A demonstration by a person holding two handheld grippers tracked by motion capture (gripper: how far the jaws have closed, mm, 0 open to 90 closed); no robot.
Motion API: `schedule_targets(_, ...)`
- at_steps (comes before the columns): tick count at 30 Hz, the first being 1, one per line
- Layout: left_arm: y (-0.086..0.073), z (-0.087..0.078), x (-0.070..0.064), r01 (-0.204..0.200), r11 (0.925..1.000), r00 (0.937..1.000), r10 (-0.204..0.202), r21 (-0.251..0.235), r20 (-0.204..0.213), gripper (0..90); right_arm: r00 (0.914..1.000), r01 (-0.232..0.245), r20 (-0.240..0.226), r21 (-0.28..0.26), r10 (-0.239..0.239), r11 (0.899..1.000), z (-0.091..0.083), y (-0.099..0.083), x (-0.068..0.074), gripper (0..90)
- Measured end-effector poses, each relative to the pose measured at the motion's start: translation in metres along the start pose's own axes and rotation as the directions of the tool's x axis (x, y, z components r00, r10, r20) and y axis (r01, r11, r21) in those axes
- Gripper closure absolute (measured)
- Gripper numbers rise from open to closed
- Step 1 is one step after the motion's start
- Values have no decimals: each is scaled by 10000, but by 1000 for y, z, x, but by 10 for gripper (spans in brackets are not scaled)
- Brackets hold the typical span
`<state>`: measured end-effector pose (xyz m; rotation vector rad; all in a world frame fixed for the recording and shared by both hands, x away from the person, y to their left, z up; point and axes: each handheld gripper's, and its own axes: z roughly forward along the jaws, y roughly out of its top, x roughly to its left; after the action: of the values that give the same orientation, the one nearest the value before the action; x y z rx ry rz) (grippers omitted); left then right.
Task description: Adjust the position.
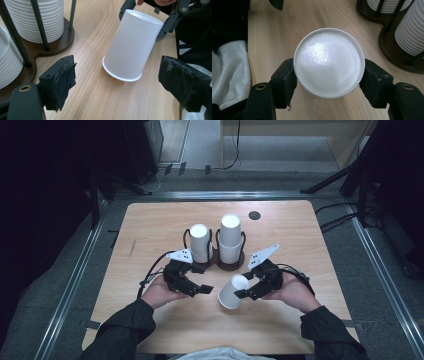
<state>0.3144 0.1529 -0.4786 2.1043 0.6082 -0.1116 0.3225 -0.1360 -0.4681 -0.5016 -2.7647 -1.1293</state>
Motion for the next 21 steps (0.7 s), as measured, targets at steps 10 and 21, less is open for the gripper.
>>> schedule_targets(10, 0, 3, 0, -107, 9999, 9999, 107, -24, -44, 124, 9997, 102, -197, -471, -111, 9988, 3, 14, -2, 343)
schedule_targets(21, -1, 7, -1, -311, 9995, 9993, 309, 76, 200, 125, 9991, 313, -279, -667, -332, 9973, 2, 28, -1, 343)
